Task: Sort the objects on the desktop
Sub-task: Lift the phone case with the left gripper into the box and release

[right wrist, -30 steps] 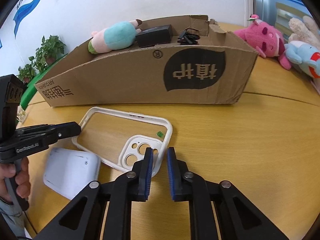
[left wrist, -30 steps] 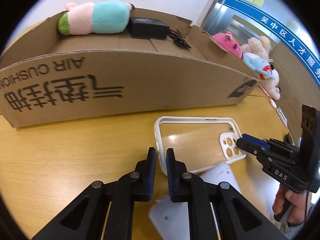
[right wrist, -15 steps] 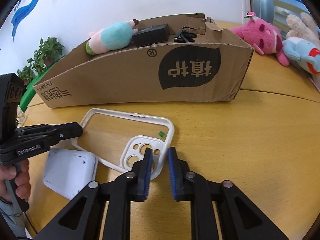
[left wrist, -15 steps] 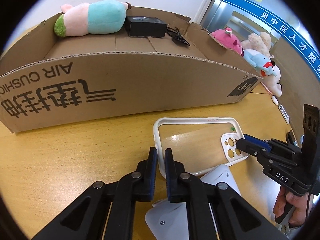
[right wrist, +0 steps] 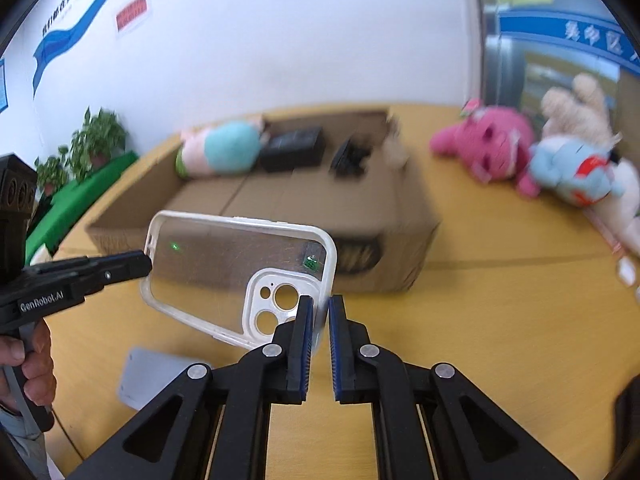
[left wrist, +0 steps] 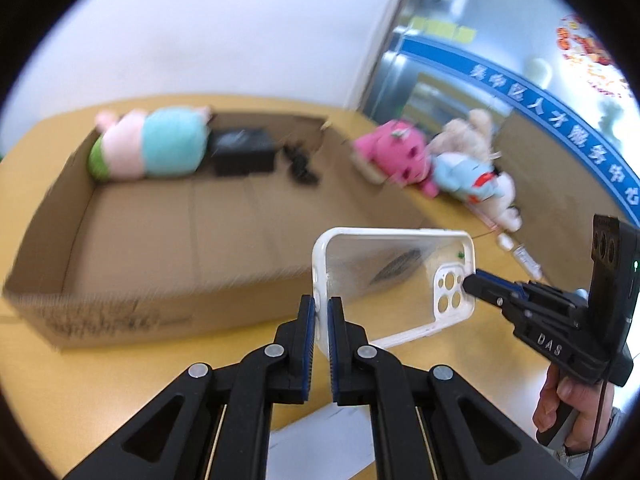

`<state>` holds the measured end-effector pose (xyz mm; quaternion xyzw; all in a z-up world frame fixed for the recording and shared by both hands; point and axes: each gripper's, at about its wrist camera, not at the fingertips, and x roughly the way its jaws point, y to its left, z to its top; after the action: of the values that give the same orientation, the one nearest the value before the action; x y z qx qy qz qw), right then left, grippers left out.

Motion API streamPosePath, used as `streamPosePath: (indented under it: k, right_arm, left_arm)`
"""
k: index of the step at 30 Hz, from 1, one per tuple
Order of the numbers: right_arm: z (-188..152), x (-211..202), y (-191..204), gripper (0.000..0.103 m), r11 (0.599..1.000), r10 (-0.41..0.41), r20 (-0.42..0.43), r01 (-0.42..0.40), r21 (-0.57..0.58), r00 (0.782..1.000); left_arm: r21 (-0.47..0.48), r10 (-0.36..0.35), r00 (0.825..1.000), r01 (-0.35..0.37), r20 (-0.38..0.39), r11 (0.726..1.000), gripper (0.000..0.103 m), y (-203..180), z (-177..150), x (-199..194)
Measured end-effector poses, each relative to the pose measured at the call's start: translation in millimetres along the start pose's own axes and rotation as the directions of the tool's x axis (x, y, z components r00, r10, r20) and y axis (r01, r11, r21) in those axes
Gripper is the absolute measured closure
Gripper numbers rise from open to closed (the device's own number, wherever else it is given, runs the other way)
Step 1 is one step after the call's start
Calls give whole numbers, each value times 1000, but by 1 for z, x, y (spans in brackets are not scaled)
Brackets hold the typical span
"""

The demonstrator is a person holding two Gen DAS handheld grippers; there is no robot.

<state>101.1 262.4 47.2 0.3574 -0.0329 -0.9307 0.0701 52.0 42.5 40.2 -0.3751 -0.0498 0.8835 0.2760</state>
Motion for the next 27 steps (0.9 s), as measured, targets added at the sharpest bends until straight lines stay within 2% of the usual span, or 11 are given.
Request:
streamPosePath:
  k: [4, 7, 13, 18, 22, 27]
  right_arm:
    - [38, -29, -11, 96, 998, -48, 77, 50, -22, 996]
    - [69, -49, 1, 96, 993, -70, 141, 82, -84, 988]
    - [129, -61, 44, 96, 983, 7, 220, 33, -180, 975]
    - [168, -38, 88, 95, 971, 103, 201, -54, -235, 974]
    - [187, -4, 113, 95, 960, 164, 154, -121, -254, 974]
    - [198, 57, 138, 94, 946, 214, 47, -195, -260, 976]
  left_arm:
    - [24, -6, 995, 4, 100, 1000, 98, -17, 37, -15]
    - [31, 12, 985, -18, 173, 999, 98, -17, 67, -37]
    - [14, 90, 960, -98, 267, 995, 98, 11, 103, -88]
    - [-29, 165, 940, -164, 300, 986, 98, 46, 126, -116]
    - [-46, 231, 927, -228, 294, 973, 98, 74, 138, -120]
    - [-90, 285, 934, -272, 213, 958, 98, 122, 144, -98]
